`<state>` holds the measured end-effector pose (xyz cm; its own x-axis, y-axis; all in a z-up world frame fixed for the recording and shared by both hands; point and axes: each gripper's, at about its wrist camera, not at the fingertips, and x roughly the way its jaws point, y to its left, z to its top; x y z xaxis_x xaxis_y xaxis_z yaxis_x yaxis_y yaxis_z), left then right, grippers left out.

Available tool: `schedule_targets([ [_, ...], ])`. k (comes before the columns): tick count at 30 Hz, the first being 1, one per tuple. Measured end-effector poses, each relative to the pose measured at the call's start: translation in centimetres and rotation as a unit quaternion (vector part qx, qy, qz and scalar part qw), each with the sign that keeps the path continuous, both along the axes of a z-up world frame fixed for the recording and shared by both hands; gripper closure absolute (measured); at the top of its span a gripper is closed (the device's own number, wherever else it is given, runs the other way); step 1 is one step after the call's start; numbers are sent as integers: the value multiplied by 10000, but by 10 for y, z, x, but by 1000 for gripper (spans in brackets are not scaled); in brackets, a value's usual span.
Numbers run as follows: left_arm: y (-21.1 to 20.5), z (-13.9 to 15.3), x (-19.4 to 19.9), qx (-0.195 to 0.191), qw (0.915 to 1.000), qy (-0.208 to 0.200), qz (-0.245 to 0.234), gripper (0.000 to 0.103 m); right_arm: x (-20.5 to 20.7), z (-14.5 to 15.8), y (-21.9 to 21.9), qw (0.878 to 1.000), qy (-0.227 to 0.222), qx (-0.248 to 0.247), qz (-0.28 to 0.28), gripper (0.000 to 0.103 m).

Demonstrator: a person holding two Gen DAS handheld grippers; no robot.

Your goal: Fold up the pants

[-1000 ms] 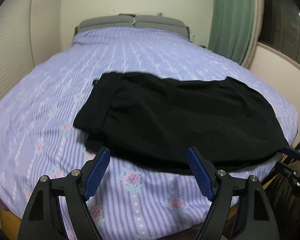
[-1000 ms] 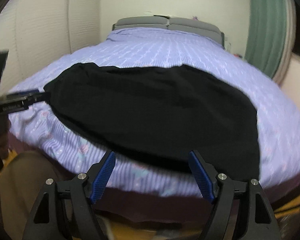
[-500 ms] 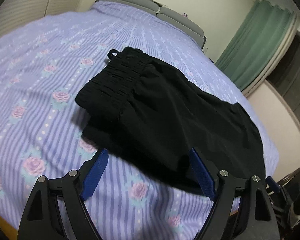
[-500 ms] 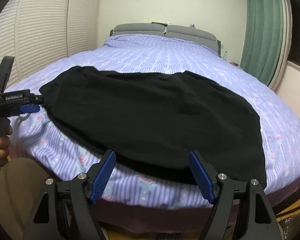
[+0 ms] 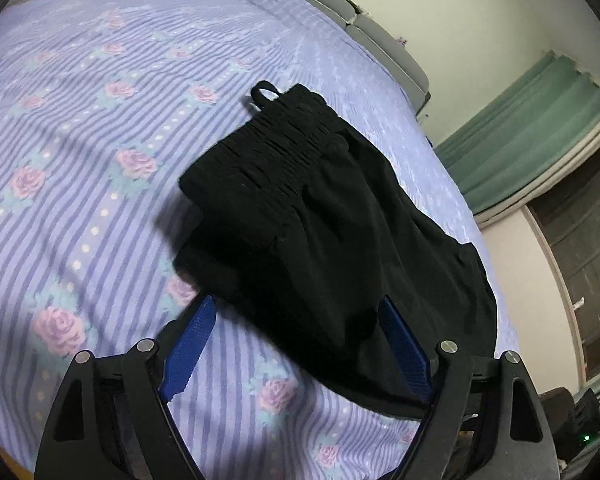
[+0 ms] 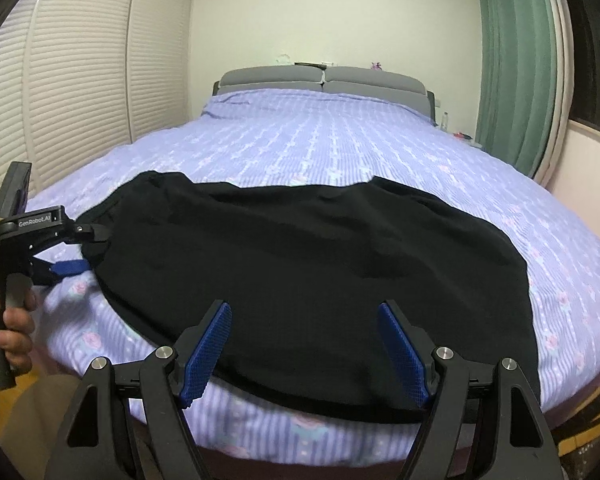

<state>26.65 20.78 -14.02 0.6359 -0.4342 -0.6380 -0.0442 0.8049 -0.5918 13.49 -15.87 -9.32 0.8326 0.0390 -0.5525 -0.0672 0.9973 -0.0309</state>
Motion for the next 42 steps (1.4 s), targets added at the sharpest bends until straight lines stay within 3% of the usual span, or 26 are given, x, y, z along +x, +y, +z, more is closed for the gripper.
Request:
schedule_targets([
  [8, -4, 3, 19, 381, 9986, -29, 369, 26, 3, -1, 0, 10000, 11, -12, -53, 27],
  [10, -5, 4, 23, 467, 9979, -8, 440, 46, 5, -1, 0, 10000, 16, 5, -84, 27],
  [13, -3, 5, 26, 368, 9983, -41, 454, 67, 10, -1, 0, 9998, 67, 16, -164, 27],
  [16, 2, 14, 18, 425, 9975, -240, 505, 77, 15, -1, -5, 9994, 147, 206, -256, 27],
  [19, 12, 19, 8, 467, 9961, -280, 693, 80, 18, 0, -10, 9985, 190, 394, -319, 27],
  [26, 20, 12, -7, 700, 9948, -55, 740, 79, 16, 1, -6, 9992, 141, 315, -215, 27],
  [30, 21, 10, -8, 798, 9943, -8, 705, 70, 16, -1, -7, 9990, 173, 356, -198, 27],
  [32, 16, 19, -13, 1072, 9915, 7, 740, 57, 16, 2, -10, 9990, 170, 377, -193, 27],
  [33, 13, 27, -18, 1200, 9899, -41, 759, 42, 18, 5, -12, 9990, 157, 381, -185, 27],
  [34, 11, 36, -25, 1302, 9883, -169, 778, 36, 18, 9, -15, 9991, 132, 366, -192, 27],
  [37, -8, 61, -41, 1812, 9799, -357, 750, 34, 17, 20, -31, 9992, 51, 271, -295, 27],
  [42, -61, 93, -47, 2192, 9724, -696, 395, 31, 15, 34, -83, 9973, 126, 309, -649, 27],
])
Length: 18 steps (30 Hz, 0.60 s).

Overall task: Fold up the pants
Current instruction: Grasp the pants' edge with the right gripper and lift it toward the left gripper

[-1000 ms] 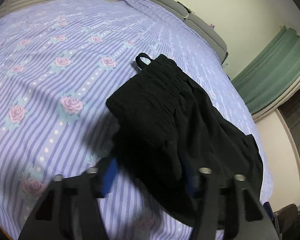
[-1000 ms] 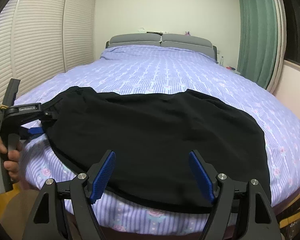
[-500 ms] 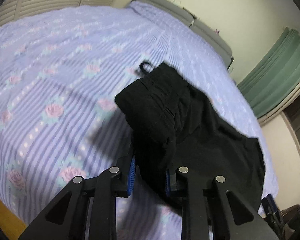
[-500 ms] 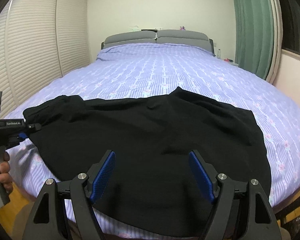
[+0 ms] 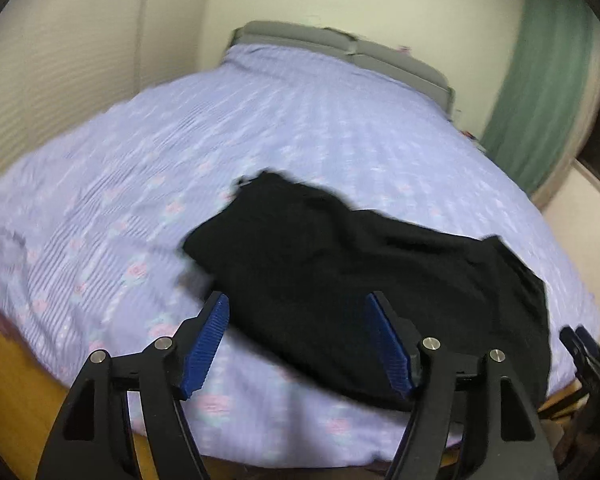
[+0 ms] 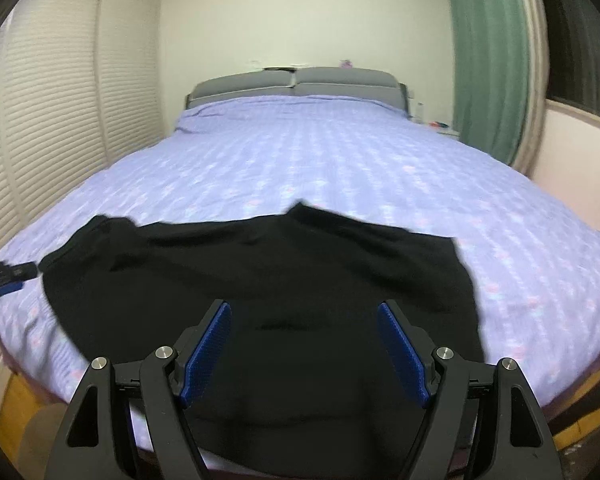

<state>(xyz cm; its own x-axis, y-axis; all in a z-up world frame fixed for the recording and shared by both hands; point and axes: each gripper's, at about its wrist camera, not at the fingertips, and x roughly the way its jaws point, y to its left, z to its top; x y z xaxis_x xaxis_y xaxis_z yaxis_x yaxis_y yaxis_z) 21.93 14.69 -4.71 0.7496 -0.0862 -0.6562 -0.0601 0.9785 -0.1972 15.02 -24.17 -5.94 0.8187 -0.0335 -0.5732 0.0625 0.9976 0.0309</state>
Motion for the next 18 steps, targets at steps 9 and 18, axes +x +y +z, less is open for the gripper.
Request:
schedule_targets([
  [9, -132, 23, 64, 38, 9933, -534, -1026, 20, 53, -4, -122, 9953, 852, 451, -34, 27],
  [18, -185, 7, 115, -173, 9953, -523, -797, 20, 125, -38, -175, 9857, 1233, 1103, 310, 29],
])
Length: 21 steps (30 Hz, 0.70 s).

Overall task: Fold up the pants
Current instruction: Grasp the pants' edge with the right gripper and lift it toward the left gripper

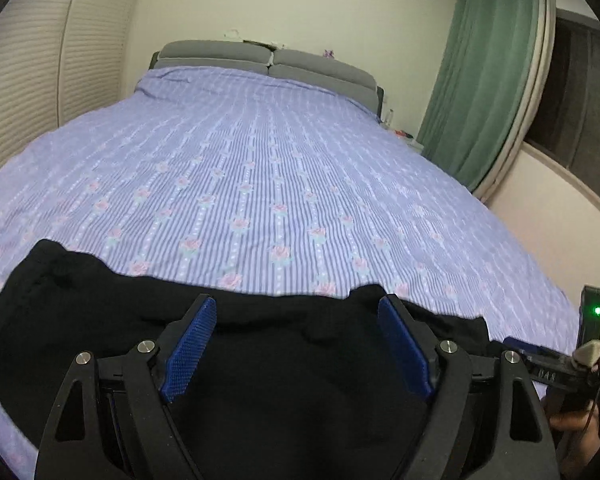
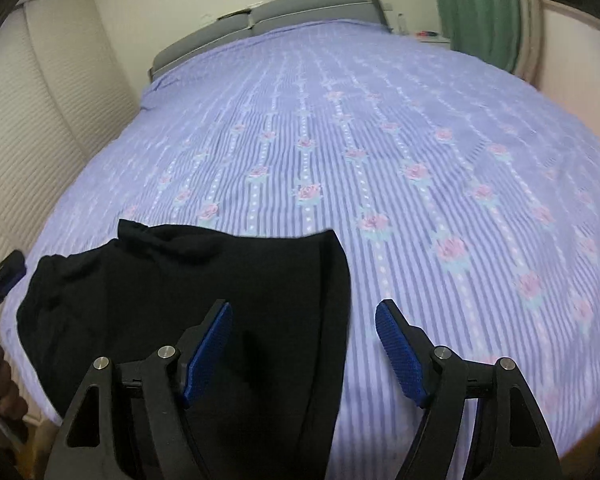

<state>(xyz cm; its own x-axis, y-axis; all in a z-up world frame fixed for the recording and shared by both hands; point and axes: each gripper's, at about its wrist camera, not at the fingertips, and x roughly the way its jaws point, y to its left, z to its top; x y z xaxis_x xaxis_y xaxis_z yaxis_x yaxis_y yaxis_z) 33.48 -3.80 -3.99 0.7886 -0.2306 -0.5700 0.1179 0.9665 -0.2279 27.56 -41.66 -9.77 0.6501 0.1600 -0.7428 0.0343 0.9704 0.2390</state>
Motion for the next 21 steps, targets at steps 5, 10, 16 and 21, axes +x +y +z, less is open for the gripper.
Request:
schedule_targets([
  [5, -8, -14, 11, 224, 9993, -259, 164, 20, 12, -10, 9, 9995, -32, -32, 316, 37],
  [10, -19, -24, 13, 803, 9956, -463, -102, 20, 17, -24, 18, 9973, 149, -145, 702, 70],
  [16, -23, -21, 8, 895, 9937, -660, -158, 20, 10, -15, 21, 9973, -151, -361, 620, 97],
  [21, -27, -12, 6, 581, 9959, -665, -213, 20, 17, 22, 6, 9956, -534, -743, 195, 100],
])
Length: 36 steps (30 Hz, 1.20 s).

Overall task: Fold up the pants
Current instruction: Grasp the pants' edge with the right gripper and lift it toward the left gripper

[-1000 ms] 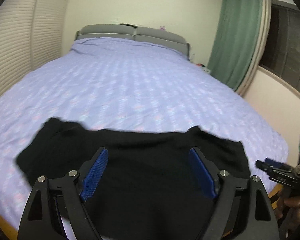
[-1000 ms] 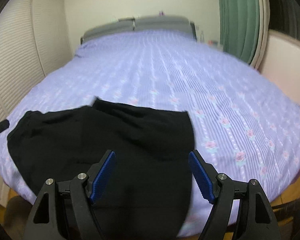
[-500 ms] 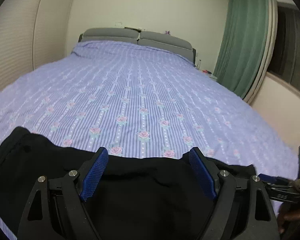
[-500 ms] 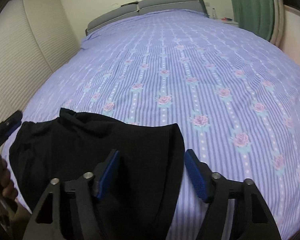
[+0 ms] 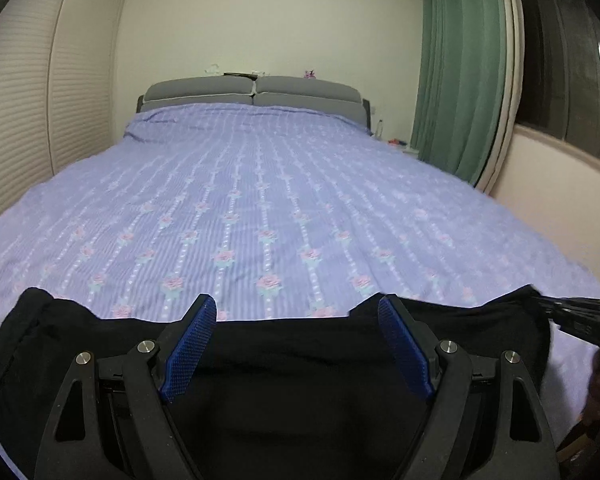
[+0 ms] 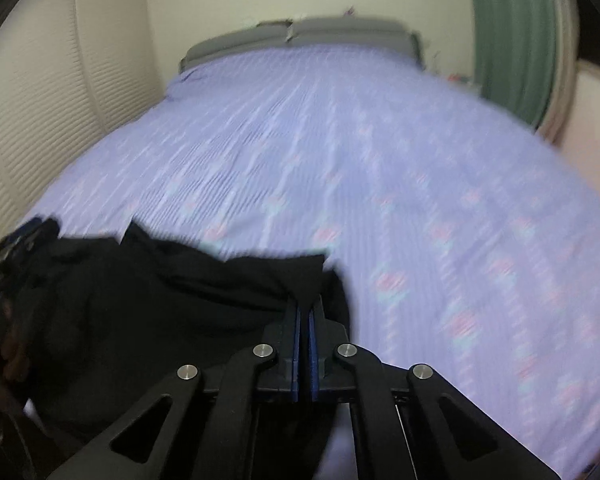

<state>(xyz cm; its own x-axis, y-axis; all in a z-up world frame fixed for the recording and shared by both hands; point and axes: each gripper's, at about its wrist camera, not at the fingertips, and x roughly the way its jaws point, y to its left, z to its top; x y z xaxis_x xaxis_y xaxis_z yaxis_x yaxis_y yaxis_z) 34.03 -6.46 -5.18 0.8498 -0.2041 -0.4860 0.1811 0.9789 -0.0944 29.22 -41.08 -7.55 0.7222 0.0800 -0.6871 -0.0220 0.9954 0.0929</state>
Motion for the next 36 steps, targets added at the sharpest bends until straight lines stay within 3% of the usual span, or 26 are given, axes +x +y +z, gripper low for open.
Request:
schedule_targets([
  [2, -6, 2, -4, 143, 9998, -96, -37, 19, 10, -1, -7, 9997, 208, 58, -99, 100],
  [5, -13, 1, -9, 412, 9989, -202, -123, 19, 28, -28, -3, 9962, 865, 13, -30, 100],
  [8, -14, -2, -9, 459, 9987, -152, -183, 18, 23, -40, 2, 9954, 952, -49, 25, 90],
  [10, -14, -5, -8, 416, 9988, -52, -235, 18, 10, -32, 0, 9973, 727, -65, -111, 55],
  [12, -15, -5, -6, 359, 9989, 44, -308, 18, -10, -21, -9, 9985, 460, 140, -245, 39],
  [16, -20, -1, -12, 313, 9986, 7, -416, 18, -53, -10, -27, 9954, 492, 738, -358, 38],
  [25, -35, 9, -47, 493, 9956, -225, -766, 17, -135, -48, -3, 9763, 1594, 1459, -148, 40],
  [32, -31, 11, -53, 511, 9962, -239, -659, 16, -158, -53, 27, 9749, 1799, 1303, 152, 40],
  [36, -25, 11, -57, 483, 9969, -204, -585, 16, -154, -56, 52, 9773, 1906, 854, 341, 40],
])
